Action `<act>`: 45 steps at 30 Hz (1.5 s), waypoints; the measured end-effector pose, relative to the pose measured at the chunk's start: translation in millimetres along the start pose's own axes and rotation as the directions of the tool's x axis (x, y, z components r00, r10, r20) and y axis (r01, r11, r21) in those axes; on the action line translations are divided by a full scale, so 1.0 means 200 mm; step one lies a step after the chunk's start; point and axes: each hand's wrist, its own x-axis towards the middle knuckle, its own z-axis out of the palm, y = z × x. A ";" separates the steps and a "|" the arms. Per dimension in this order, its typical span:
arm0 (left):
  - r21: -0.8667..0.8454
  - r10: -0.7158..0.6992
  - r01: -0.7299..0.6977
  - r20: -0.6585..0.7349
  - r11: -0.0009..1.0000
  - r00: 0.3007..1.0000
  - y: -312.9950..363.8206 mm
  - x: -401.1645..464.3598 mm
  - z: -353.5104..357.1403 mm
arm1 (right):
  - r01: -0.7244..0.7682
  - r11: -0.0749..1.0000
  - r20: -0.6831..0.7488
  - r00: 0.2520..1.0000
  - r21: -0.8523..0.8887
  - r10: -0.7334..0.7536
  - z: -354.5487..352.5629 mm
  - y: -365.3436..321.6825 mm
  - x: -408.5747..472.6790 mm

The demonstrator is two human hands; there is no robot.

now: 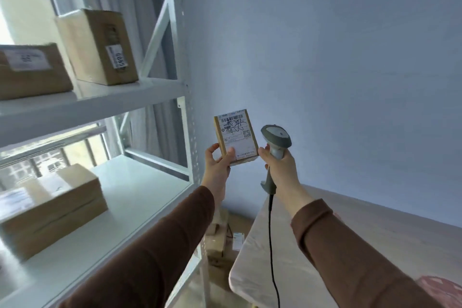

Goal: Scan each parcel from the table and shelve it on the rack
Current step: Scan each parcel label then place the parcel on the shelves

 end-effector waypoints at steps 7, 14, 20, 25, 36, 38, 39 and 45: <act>0.022 -0.041 0.051 -0.325 0.998 0.945 0.17 -0.01 -0.60 | -0.205 0.975 0.285 0.942 0.081 0.175 0.65 0.17 -0.06; 0.018 -0.033 0.049 -0.504 0.999 0.863 0.18 0.05 -1.01 | -0.330 0.943 0.419 0.864 0.048 0.281 1.15 0.38 -0.01; 0.020 -0.061 0.090 -0.585 0.996 0.809 0.12 0.30 -1.26 | -0.428 0.904 0.452 0.807 0.006 0.380 1.49 0.58 0.18; 0.102 -0.069 0.184 -0.673 0.978 0.737 0.05 0.55 -1.44 | -0.461 0.885 0.478 0.763 -0.068 0.434 1.76 0.76 0.38; 0.121 -0.096 0.337 -0.821 0.934 0.563 0.00 0.80 -1.77 | -0.554 0.802 0.544 0.612 -0.225 0.575 2.21 1.14 0.59; 0.120 -0.099 0.346 -0.827 0.930 0.554 -0.01 0.82 -1.81 | -0.564 0.796 0.539 0.611 -0.219 0.581 2.26 1.21 0.60; 0.121 -0.100 0.348 -0.826 0.930 0.555 -0.01 0.83 -1.83 | -0.569 0.794 0.536 0.610 -0.216 0.583 2.27 1.21 0.60; 0.177 -0.049 0.320 -0.807 0.931 0.589 0.03 0.81 -1.77 | -0.513 0.832 0.497 0.676 -0.212 0.544 2.20 1.04 0.55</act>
